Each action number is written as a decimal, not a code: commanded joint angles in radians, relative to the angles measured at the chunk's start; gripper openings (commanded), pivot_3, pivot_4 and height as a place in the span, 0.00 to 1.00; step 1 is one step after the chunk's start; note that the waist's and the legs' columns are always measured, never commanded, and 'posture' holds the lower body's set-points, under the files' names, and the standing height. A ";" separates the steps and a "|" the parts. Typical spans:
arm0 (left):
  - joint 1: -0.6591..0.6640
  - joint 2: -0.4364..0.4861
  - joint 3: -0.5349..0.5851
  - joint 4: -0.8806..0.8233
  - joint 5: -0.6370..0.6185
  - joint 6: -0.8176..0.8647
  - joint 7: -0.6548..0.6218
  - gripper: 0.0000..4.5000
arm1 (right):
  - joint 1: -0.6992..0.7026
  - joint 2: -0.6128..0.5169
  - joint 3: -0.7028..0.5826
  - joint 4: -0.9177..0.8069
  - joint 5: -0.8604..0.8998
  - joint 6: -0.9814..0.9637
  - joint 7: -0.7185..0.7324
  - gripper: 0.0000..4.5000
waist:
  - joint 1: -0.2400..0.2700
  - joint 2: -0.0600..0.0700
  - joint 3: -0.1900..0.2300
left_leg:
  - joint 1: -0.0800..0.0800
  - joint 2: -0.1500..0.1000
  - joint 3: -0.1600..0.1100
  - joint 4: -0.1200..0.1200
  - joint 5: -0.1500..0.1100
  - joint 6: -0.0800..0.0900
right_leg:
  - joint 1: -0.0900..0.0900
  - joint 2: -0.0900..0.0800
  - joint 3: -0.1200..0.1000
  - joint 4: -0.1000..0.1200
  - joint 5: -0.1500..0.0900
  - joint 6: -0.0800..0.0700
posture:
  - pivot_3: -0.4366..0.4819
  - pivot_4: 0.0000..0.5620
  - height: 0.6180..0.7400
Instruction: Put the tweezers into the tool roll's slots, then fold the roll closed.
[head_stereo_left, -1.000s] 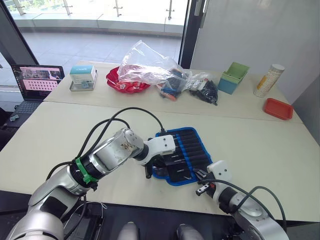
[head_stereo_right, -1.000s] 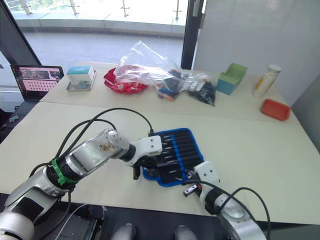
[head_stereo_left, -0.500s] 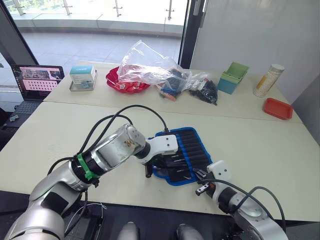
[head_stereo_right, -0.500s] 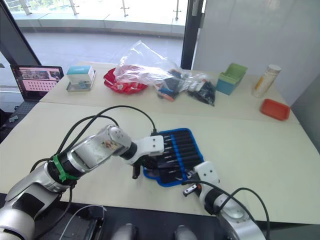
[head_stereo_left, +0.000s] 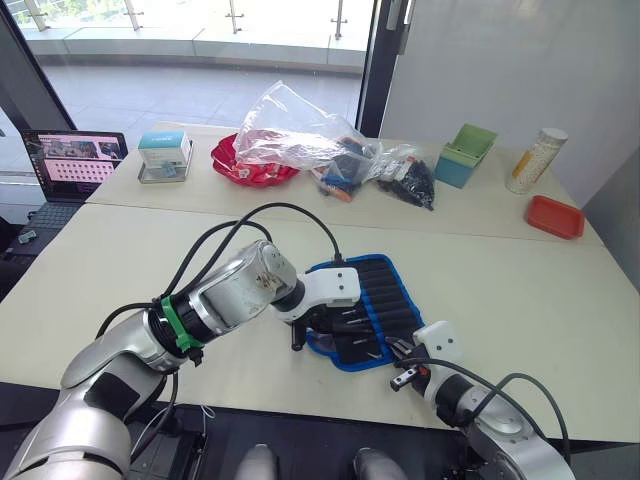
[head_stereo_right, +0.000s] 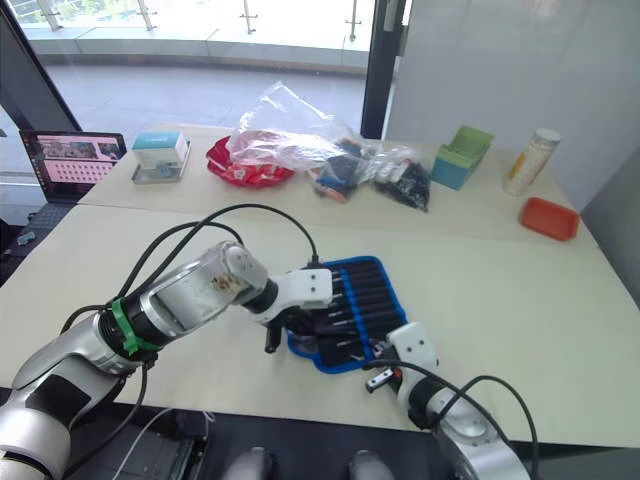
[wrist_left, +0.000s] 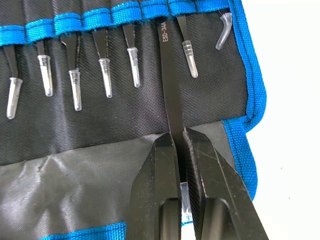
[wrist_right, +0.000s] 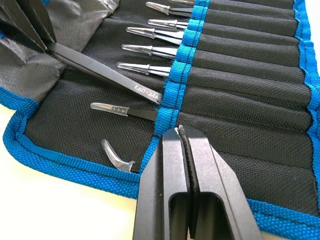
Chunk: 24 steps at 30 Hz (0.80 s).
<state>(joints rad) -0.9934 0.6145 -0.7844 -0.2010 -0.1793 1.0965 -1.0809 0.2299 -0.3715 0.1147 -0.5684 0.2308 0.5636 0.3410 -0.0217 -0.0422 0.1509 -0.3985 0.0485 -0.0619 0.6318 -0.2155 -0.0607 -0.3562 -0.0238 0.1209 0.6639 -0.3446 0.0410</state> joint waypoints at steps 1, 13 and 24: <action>-0.035 -0.015 -0.012 0.000 0.026 -0.019 -0.003 0.00 | 0.044 0.002 0.051 0.048 -0.004 0.062 0.005 0.00 | 0.001 0.000 0.000 | 0.000 0.000 0.000 0.000 0.000 0.000 | 0.000 0.000 0.000 0.000 0.000 0.000 | 0.48 0.27 0.86; -0.070 -0.145 -0.038 0.125 0.095 -0.085 0.016 0.00 | 0.047 0.003 0.050 0.044 -0.004 0.067 0.004 0.00 | 0.002 0.000 0.000 | 0.000 0.000 0.000 0.001 0.000 0.000 | 0.000 0.000 0.000 0.000 0.000 0.000 | 0.48 0.27 0.86; -0.058 -0.278 -0.042 0.193 0.126 -0.120 0.035 0.00 | 0.055 0.005 0.050 0.035 -0.001 0.070 -0.004 0.00 | 0.004 0.001 0.000 | -0.001 0.000 0.000 0.002 0.000 0.001 | 0.001 0.000 0.000 0.000 0.000 0.000 | 0.48 0.27 0.86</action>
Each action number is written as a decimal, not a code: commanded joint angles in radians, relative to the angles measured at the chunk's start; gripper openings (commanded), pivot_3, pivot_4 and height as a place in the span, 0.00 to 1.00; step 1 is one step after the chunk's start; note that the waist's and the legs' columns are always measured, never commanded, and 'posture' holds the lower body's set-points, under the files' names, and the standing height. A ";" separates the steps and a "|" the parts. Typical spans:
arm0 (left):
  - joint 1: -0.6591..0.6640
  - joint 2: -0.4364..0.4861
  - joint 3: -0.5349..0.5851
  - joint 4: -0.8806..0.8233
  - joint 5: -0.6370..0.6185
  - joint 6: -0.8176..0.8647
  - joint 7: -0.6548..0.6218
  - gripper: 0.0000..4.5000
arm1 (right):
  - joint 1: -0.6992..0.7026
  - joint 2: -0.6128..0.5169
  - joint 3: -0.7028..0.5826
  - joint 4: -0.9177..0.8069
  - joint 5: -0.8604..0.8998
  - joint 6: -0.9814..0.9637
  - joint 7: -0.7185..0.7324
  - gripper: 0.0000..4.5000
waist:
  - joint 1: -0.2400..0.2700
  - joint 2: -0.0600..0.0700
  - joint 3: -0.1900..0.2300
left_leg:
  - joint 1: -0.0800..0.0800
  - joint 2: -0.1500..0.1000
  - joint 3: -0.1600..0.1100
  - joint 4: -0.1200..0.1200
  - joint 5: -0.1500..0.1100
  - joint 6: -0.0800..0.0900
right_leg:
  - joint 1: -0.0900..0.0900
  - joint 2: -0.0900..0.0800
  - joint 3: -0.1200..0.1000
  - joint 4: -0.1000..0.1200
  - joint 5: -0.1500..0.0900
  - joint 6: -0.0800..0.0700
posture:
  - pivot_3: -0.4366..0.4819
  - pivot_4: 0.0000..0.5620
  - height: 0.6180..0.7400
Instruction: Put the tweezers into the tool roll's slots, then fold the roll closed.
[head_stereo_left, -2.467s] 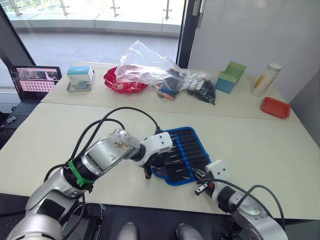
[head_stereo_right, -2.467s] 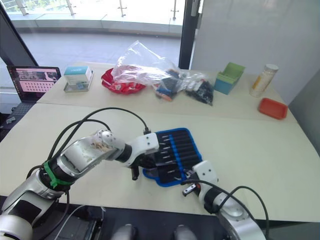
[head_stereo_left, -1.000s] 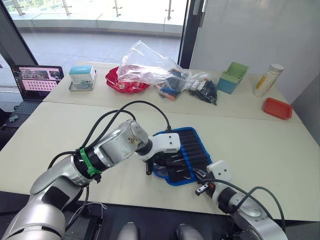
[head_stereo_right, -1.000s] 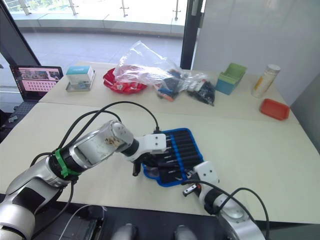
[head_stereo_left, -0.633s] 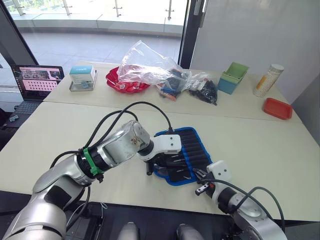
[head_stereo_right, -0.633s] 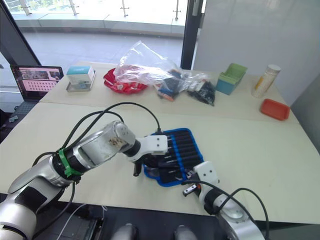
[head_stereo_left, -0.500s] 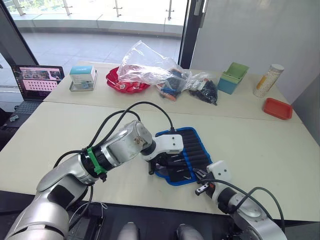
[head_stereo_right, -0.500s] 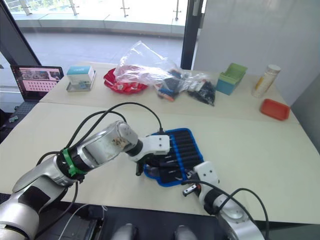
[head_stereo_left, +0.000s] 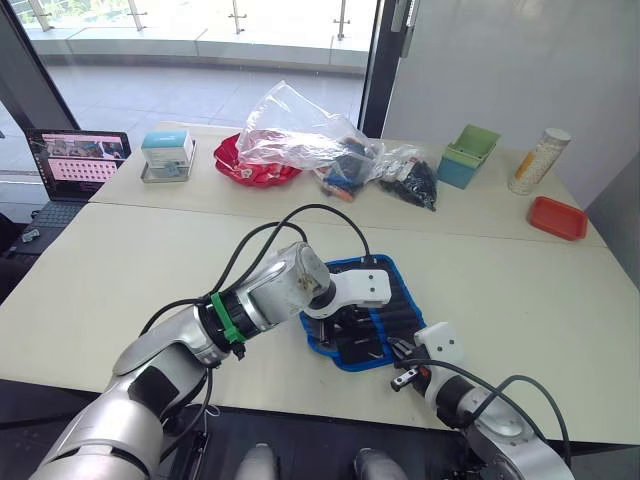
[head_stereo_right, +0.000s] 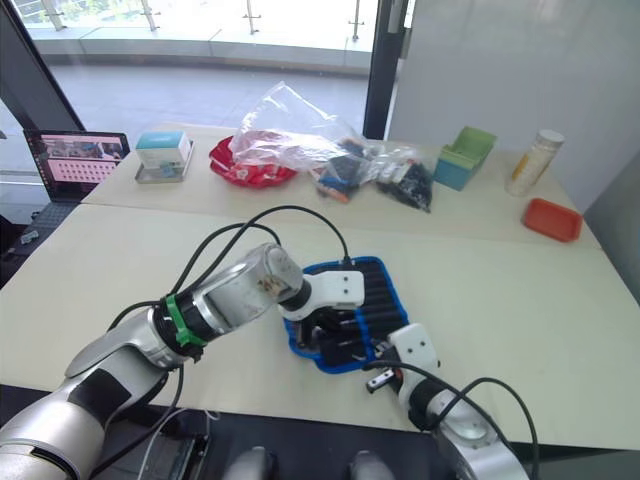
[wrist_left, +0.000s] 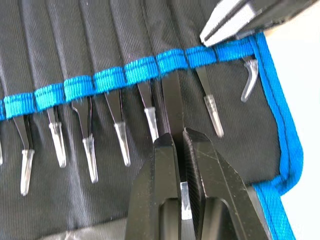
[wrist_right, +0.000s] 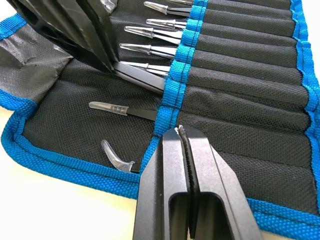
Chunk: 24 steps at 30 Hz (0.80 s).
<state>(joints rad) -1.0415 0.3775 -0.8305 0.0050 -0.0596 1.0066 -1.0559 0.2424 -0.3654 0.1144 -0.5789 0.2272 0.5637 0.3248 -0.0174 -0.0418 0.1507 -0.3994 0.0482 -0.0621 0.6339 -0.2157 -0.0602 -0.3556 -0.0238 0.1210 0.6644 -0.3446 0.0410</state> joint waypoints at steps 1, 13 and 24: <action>-0.006 -0.052 0.006 -0.009 0.005 -0.030 0.012 0.00 | 0.044 -0.002 0.050 0.045 0.003 0.070 0.012 0.00 | 0.000 0.000 0.000 | 0.000 0.000 0.000 0.000 0.000 0.000 | 0.000 0.000 0.000 0.000 0.000 0.000 | 0.48 0.27 0.86; 0.060 -0.140 0.032 0.072 0.021 -0.083 0.047 0.00 | 0.047 0.000 0.056 0.044 0.002 0.069 0.013 0.00 | 0.002 0.001 0.000 | 0.000 0.000 -0.001 0.000 0.000 0.001 | 0.001 0.000 0.000 0.000 0.000 0.000 | 0.48 0.27 0.86; 0.029 0.013 0.168 -0.028 -0.030 -0.069 -0.029 0.53 | 0.040 -0.003 0.058 0.057 0.000 0.063 0.017 0.00 | -0.006 0.001 0.000 | 0.001 0.000 -0.002 0.000 0.000 0.001 | 0.001 0.000 0.000 0.001 0.000 0.000 | 0.48 0.27 0.86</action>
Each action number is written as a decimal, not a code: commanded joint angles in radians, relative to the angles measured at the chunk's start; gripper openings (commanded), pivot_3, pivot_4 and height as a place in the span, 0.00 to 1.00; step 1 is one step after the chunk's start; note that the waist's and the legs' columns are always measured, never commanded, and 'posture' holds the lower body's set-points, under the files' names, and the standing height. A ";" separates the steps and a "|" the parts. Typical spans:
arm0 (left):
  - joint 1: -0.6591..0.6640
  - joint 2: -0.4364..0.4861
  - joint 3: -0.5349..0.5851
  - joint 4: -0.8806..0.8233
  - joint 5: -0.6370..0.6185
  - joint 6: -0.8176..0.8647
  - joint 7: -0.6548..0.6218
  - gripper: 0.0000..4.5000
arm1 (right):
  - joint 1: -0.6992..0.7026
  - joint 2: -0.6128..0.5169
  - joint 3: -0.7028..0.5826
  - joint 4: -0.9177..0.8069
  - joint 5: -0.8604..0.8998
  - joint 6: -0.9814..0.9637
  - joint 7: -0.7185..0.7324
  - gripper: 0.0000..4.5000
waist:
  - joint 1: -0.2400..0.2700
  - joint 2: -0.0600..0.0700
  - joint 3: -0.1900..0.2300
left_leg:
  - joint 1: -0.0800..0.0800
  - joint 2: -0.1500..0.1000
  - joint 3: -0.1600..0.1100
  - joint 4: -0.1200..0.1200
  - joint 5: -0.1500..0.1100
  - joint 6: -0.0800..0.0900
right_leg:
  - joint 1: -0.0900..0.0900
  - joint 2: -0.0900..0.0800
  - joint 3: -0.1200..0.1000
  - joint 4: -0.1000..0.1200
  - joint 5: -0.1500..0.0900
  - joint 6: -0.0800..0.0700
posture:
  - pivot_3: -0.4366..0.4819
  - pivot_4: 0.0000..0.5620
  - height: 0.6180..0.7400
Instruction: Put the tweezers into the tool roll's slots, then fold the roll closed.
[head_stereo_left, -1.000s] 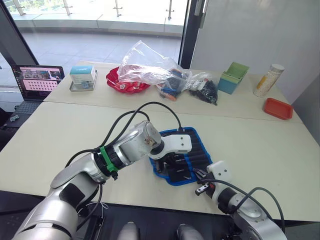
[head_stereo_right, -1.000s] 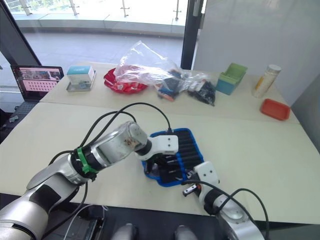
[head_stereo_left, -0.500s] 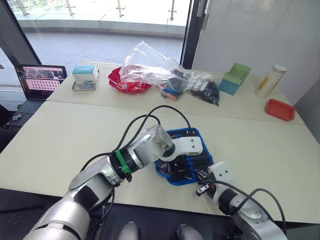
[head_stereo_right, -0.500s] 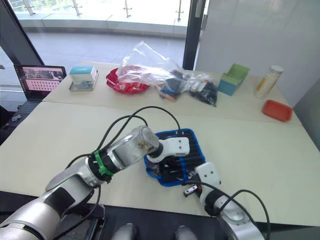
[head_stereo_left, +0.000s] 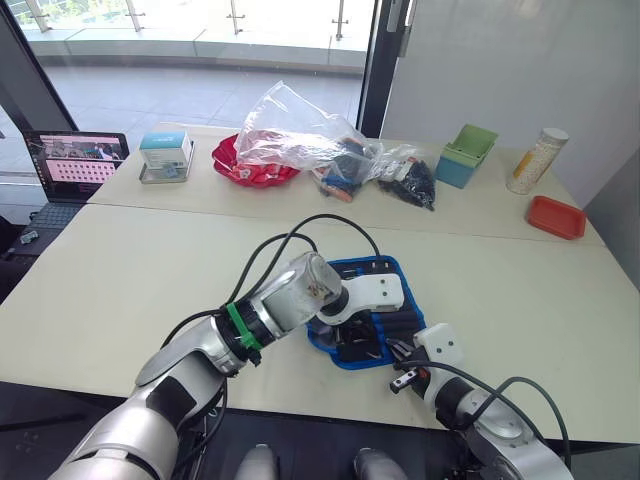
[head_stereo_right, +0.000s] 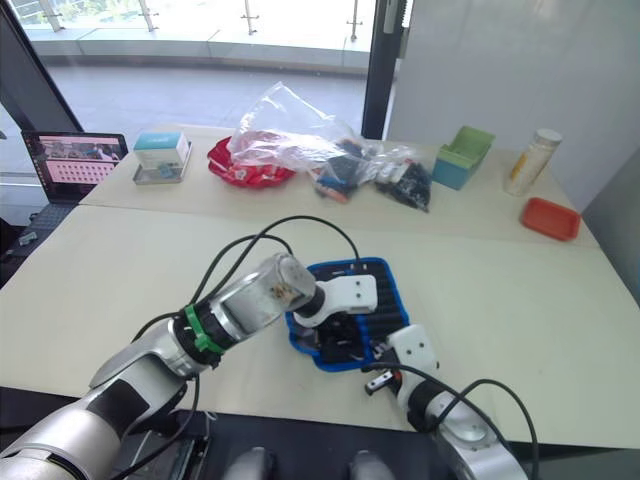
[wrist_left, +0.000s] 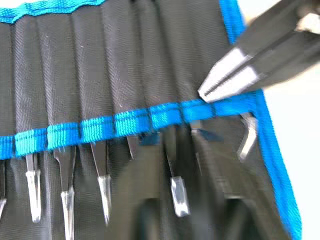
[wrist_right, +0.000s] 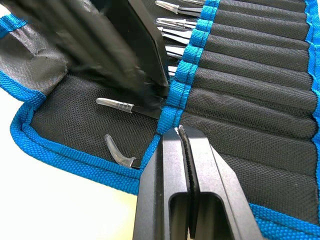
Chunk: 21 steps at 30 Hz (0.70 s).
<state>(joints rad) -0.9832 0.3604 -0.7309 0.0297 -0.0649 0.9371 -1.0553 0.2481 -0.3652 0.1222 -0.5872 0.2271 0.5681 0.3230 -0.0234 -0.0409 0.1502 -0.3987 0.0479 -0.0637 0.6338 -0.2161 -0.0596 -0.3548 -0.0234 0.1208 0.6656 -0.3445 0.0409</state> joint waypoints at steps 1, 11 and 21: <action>-0.034 0.051 0.091 -0.065 -0.039 0.008 -0.042 0.60 | 0.033 -0.003 0.051 0.068 0.000 0.057 0.020 0.00 | 0.000 0.000 0.000 | 0.000 0.000 0.000 0.000 0.000 0.000 | 0.000 0.000 0.000 0.000 0.000 0.000 | 0.48 0.27 0.86; 0.135 0.193 0.445 -0.179 -0.209 -0.057 -0.048 0.99 | 0.013 -0.010 0.057 0.087 -0.002 0.052 0.034 0.00 | -0.017 0.001 -0.001 | 0.001 0.001 0.000 0.000 0.000 0.000 | 0.000 0.000 -0.001 0.002 0.000 0.000 | 0.48 0.27 0.86; 0.549 0.287 0.786 -0.293 -0.344 -0.284 -0.030 0.99 | 0.005 -0.008 0.016 0.040 0.018 0.012 0.050 0.00 | -0.020 0.001 0.000 | 0.003 0.001 -0.002 0.000 0.000 0.000 | 0.000 0.000 -0.001 0.007 0.000 0.000 | 0.48 0.27 0.86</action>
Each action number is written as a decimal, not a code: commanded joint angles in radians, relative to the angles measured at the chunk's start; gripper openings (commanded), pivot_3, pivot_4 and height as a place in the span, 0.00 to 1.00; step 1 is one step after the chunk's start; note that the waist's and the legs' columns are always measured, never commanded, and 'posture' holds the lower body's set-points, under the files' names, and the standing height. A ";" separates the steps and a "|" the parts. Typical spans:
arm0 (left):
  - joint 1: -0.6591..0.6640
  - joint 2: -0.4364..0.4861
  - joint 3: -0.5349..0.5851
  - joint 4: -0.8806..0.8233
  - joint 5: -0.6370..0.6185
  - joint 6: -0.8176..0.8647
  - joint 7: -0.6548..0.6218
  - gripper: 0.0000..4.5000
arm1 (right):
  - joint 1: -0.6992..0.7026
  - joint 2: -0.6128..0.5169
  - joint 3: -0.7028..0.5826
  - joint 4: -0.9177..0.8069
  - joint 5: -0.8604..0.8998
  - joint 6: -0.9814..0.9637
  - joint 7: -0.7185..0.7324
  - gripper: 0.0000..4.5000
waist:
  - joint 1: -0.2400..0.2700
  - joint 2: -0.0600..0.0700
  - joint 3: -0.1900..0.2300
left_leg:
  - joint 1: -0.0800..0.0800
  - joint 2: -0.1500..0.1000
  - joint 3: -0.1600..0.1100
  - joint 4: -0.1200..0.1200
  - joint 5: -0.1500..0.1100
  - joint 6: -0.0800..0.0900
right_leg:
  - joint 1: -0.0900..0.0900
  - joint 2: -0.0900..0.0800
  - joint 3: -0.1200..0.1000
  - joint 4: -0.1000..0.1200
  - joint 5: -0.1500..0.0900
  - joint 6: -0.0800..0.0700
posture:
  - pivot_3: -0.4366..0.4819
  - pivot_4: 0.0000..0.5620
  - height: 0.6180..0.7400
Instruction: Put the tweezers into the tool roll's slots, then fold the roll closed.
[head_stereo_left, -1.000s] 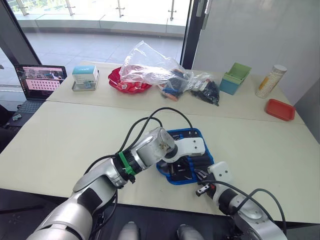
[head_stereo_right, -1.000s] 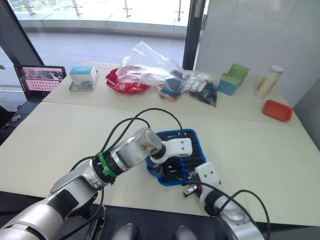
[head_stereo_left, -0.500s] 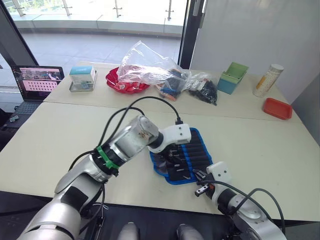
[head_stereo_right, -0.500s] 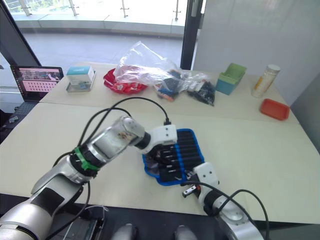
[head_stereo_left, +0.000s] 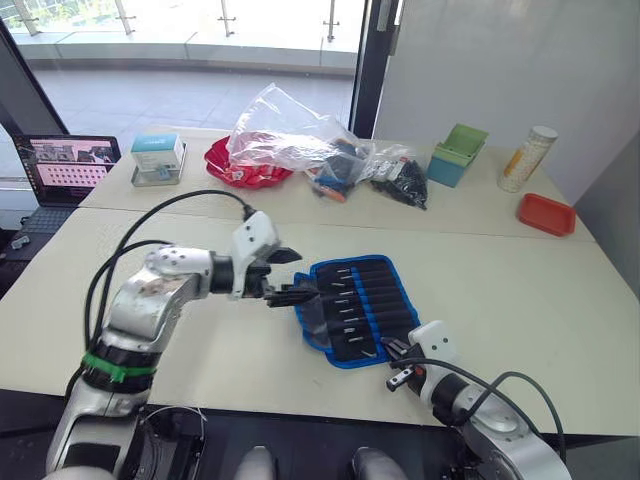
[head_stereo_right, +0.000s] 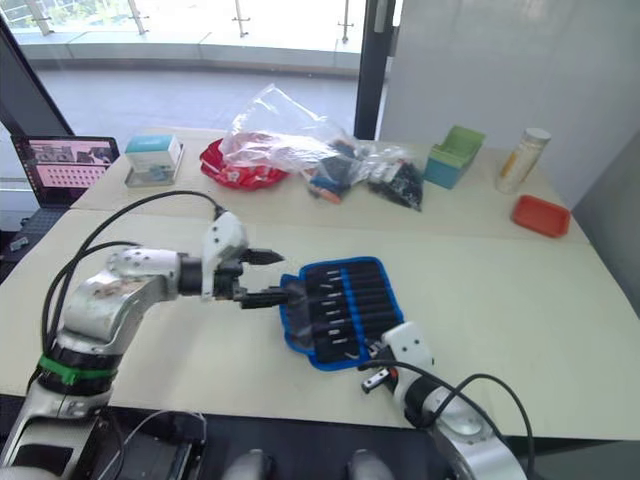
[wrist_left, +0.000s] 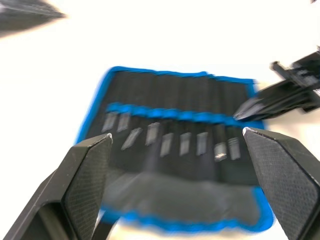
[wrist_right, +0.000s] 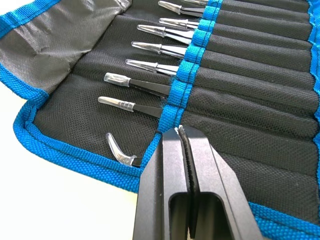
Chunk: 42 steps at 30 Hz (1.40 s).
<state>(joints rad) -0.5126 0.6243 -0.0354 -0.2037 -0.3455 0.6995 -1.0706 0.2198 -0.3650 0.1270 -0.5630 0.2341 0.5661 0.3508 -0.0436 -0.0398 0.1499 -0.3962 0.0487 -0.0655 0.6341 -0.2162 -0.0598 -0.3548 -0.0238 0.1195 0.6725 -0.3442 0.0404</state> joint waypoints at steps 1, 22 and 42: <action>0.125 0.039 0.115 -0.059 -0.078 -0.059 -0.030 0.99 | 0.033 -0.016 0.011 -0.001 0.008 0.007 0.027 0.00 | 0.000 0.000 0.000 | 0.000 0.000 0.000 0.000 0.000 0.000 | 0.000 0.000 0.000 0.000 0.000 0.000 | 0.48 0.27 0.86; 0.546 0.131 0.312 -0.260 -0.224 -0.183 0.008 1.00 | -0.283 -0.077 0.366 -0.080 -0.178 -0.063 0.125 1.00 | 0.003 0.009 0.009 | -0.007 0.000 0.000 0.004 0.000 -0.001 | -0.008 -0.002 -0.001 0.002 0.000 0.000 | 0.48 0.27 0.86; 0.565 0.173 0.292 -0.231 -0.206 -0.190 0.051 1.00 | -0.321 0.008 0.436 0.115 -0.468 -0.307 0.005 0.01 | -0.002 0.009 0.009 | -0.009 -0.001 0.001 0.005 0.000 -0.001 | -0.015 -0.002 -0.002 0.009 0.000 -0.001 | 0.48 0.27 0.86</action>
<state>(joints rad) 0.0645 0.7846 0.2562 -0.4217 -0.5513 0.5209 -1.0232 -0.1013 -0.3584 0.5746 -0.4321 -0.2239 0.2977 0.3454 -0.0453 -0.0312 0.1585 -0.4055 0.0478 -0.0645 0.6390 -0.2158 -0.0607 -0.3694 -0.0261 0.1179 0.6815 -0.3440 0.0396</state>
